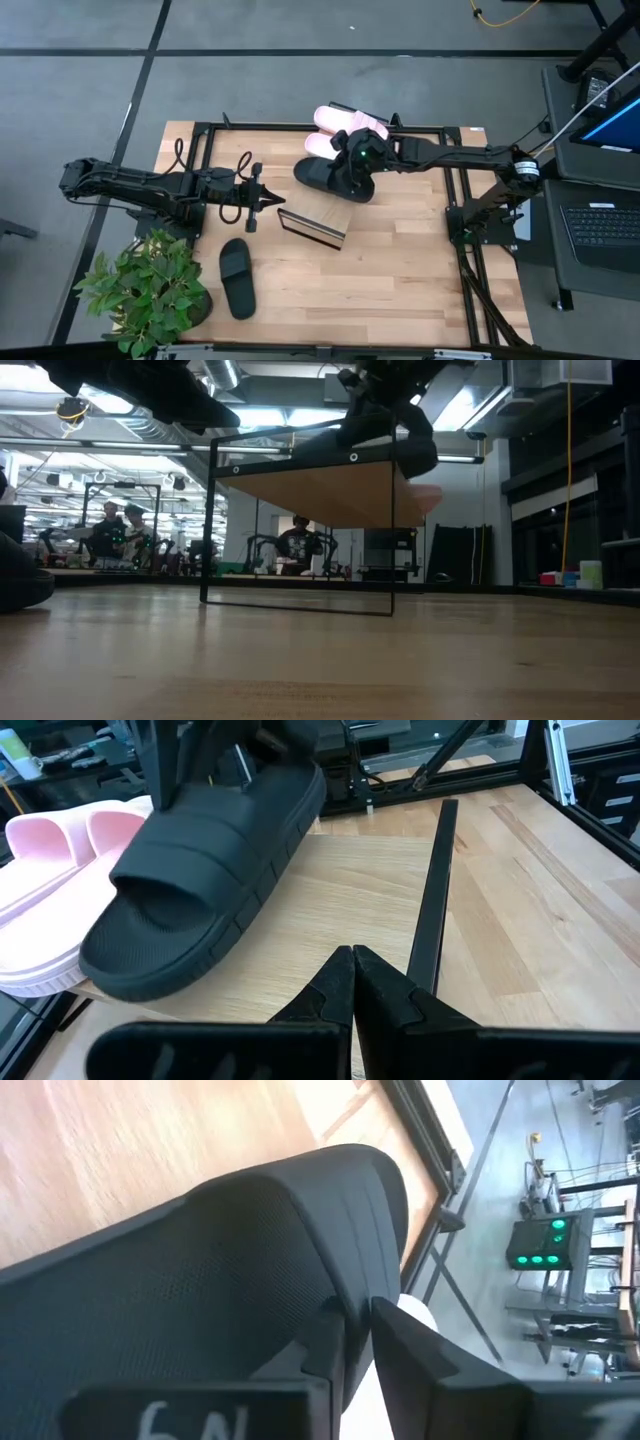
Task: Pick and place slides into the shelf
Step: Put the right black slide on the shelf
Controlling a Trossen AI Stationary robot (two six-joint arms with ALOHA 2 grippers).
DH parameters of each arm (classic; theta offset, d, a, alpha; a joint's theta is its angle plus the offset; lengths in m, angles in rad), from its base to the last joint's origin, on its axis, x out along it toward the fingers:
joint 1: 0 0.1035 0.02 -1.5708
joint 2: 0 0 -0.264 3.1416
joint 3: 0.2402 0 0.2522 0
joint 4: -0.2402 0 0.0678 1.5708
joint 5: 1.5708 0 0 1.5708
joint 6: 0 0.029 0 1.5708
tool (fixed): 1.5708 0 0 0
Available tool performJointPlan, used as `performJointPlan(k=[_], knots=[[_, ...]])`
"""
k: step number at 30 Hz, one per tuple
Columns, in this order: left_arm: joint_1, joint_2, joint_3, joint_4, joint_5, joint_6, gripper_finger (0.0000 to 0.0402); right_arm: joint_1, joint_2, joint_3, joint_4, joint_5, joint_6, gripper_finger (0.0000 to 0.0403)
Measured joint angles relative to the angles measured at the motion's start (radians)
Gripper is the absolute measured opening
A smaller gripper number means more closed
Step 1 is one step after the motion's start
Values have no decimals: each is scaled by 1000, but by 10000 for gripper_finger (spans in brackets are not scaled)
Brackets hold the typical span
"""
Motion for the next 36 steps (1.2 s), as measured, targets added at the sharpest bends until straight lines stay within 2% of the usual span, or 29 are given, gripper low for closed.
performJointPlan(k=[8,13,21,27,36], knots=[[0,0,0,0,0,0,0,-6,38,0,4,3,-3,55],[0,0,0,0,0,0,0,-10,41,0,7,61,-4,55],[0,0,0,-1,0,0,0,-10,41,0,8,69,-20,55],[0,0,0,-5,0,0,0,-10,42,0,16,138,-25,55],[0,0,0,-5,0,0,0,-10,42,0,0,139,-24,56]])
